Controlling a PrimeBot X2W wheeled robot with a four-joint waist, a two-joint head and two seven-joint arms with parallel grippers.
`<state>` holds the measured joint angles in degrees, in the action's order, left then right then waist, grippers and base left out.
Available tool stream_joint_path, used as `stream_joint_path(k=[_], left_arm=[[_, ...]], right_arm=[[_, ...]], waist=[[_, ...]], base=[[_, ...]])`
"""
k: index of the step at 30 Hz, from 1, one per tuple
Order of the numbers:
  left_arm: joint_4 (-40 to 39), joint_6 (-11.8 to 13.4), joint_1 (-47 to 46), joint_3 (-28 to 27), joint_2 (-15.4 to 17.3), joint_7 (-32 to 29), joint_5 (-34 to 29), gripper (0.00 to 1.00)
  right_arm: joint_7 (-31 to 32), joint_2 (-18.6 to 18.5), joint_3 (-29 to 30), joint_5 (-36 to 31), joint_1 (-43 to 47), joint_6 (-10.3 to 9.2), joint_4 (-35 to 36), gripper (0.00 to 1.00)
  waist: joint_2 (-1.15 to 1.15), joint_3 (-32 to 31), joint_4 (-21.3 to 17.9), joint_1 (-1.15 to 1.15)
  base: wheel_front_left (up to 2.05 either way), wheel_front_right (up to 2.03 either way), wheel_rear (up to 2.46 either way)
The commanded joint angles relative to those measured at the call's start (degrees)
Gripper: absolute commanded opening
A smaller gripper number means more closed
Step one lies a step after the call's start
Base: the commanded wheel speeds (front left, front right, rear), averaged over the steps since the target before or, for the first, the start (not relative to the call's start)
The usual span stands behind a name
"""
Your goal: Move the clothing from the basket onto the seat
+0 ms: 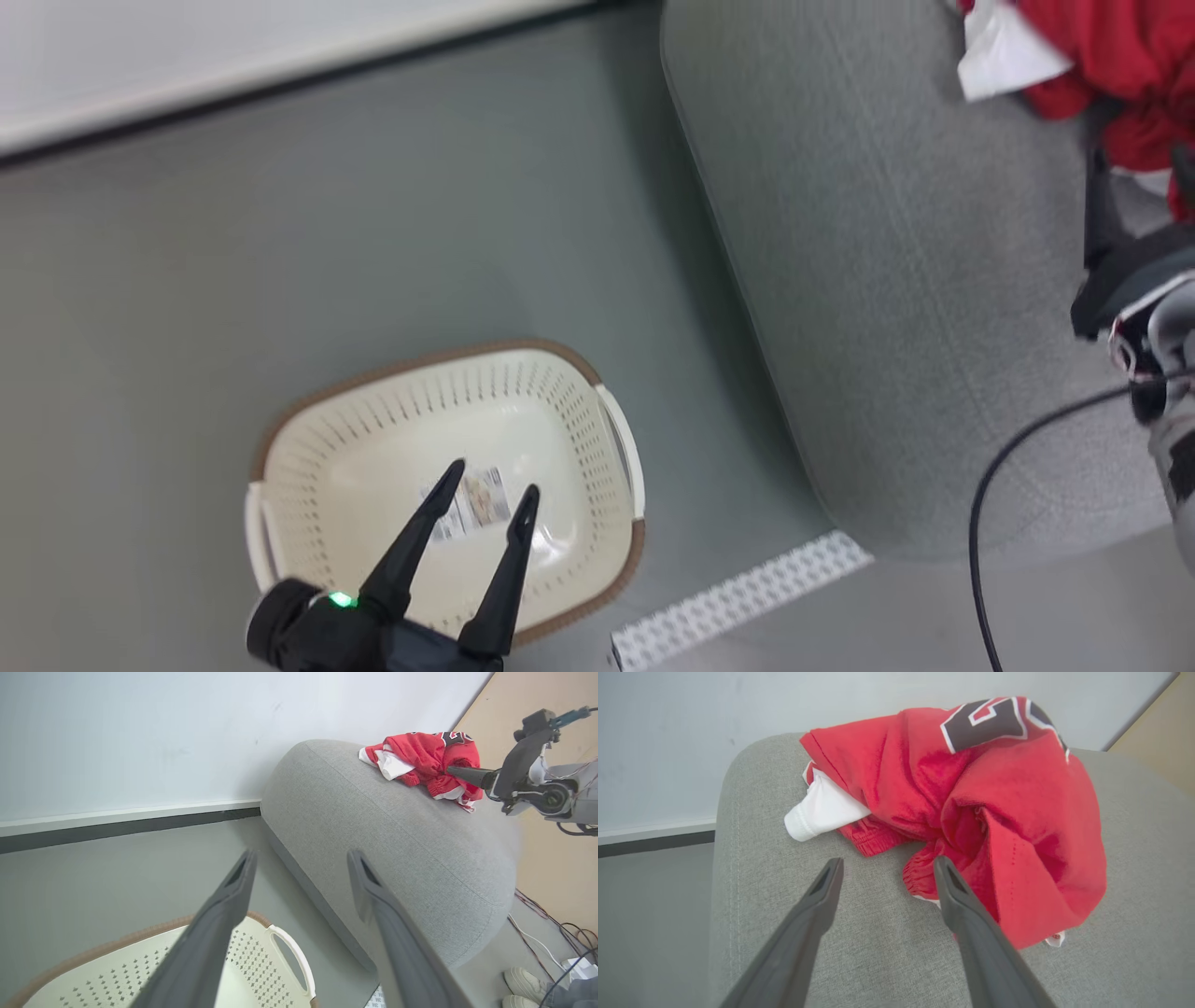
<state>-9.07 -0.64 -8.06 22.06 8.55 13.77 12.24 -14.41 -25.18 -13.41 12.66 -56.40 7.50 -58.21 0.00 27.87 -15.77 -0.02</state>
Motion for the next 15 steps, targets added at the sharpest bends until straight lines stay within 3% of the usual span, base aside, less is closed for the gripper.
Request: stream_joint_path(k=[1, 8, 15], left_arm=[[1.1, 0.4, 1.7, -0.4, -0.5, 0.5, 1.1, 1.00], [6.2, 3.1, 4.7, -3.1, -3.0, 1.4, 3.7, 1.00], [10.0, 6.3, 6.3, -6.0, -4.3, 1.5, 4.8, 1.00]], right_arm=[[-0.1, -0.8, -0.7, 0.5, 1.8, -0.02, 0.7, 1.00], [-0.4, -0.8, -2.2, 6.2, 11.0, -0.02, 7.3, 1.00], [-0.7, -0.2, 1.0, 4.7, 23.1, -0.02, 18.7, 1.00]], waist=[[0.00, -9.0, 4.0, 0.02], [0.00, -18.4, 7.7, 0.02], [0.00, -25.3, 13.1, 0.02]], base=[[0.00, 0.00, 0.00], [0.00, 0.00, 0.00], [0.00, 0.00, 0.00]])
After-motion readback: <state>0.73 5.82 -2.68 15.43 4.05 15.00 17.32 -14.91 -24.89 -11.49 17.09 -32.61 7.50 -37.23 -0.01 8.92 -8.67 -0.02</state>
